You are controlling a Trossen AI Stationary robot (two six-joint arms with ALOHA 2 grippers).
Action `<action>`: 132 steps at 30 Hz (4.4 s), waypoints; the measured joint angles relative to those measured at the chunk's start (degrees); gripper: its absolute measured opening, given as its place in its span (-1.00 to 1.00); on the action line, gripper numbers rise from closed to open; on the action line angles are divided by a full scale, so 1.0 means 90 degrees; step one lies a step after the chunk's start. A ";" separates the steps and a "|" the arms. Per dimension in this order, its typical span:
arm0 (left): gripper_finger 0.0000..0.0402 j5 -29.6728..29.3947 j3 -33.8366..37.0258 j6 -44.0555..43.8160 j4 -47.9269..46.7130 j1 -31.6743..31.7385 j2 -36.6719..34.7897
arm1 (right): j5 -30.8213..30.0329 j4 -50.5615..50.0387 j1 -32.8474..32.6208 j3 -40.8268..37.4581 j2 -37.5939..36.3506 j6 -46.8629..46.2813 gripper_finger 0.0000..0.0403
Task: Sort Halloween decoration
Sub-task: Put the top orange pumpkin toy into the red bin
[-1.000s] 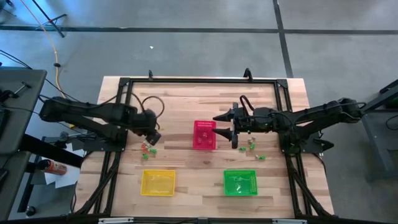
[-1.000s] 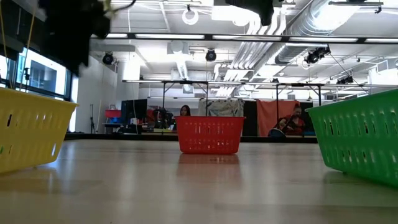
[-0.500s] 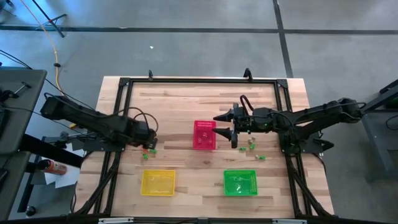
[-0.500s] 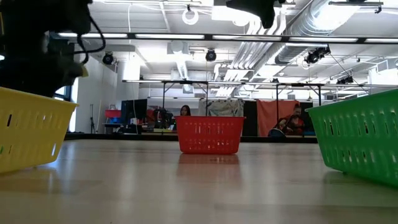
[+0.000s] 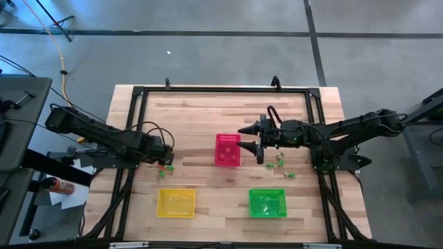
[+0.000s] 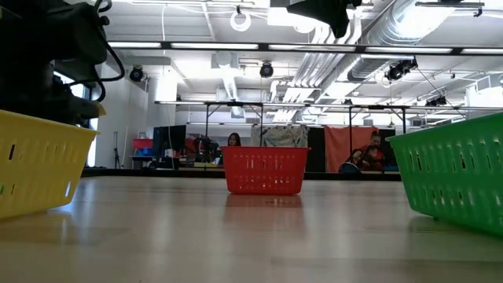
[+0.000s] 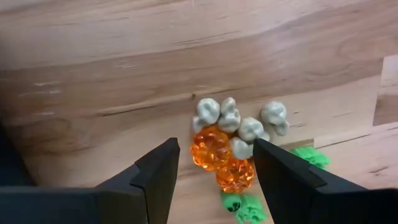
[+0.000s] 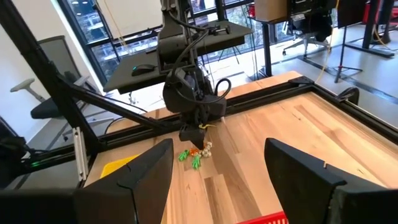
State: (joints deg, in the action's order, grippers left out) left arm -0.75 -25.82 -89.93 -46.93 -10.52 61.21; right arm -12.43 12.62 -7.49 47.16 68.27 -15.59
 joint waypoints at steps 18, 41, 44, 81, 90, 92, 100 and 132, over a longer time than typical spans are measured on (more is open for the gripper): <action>-0.02 0.0336 0.0259 -0.0144 0.0057 -0.0004 -0.0015 | -0.0126 -0.0383 0.0002 0.0002 0.0002 -0.0410 0.23; -0.02 -0.0079 0.0256 0.0907 0.0210 0.0002 -0.0005 | -0.0128 -0.0423 0.0002 0.0002 0.0002 -0.0445 0.23; -0.02 -0.0042 0.0256 0.0906 0.0205 0.0002 -0.0005 | -0.0128 -0.0423 0.0002 0.0002 0.0002 -0.0437 0.23; -0.59 -0.0117 0.0358 0.0852 0.0169 0.0000 -0.0007 | -0.0131 -0.0571 0.0002 0.0002 0.0002 -0.0432 0.23; -0.59 -0.0020 0.0361 0.1065 0.0126 0.0000 -0.0082 | -0.0131 -0.0571 0.0002 0.0002 0.0002 -0.0434 0.23; -0.59 0.0019 0.0371 0.1079 0.0109 0.0000 -0.0179 | -0.0131 -0.0570 0.0001 0.0002 0.0002 -0.0435 0.23; -0.59 0.0270 0.0122 0.1407 -0.0035 -0.0005 -0.0977 | -0.0131 -0.0568 0.0000 0.0002 0.0002 -0.0432 0.23; -0.44 -0.0020 -0.1712 0.7766 0.7646 0.1348 0.0386 | -0.0128 0.1245 0.0084 0.0002 0.0002 -0.0023 0.23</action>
State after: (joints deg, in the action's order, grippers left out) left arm -0.93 -41.22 -20.03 21.89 1.61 64.68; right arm -13.58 23.83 -6.73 47.18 68.29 -15.80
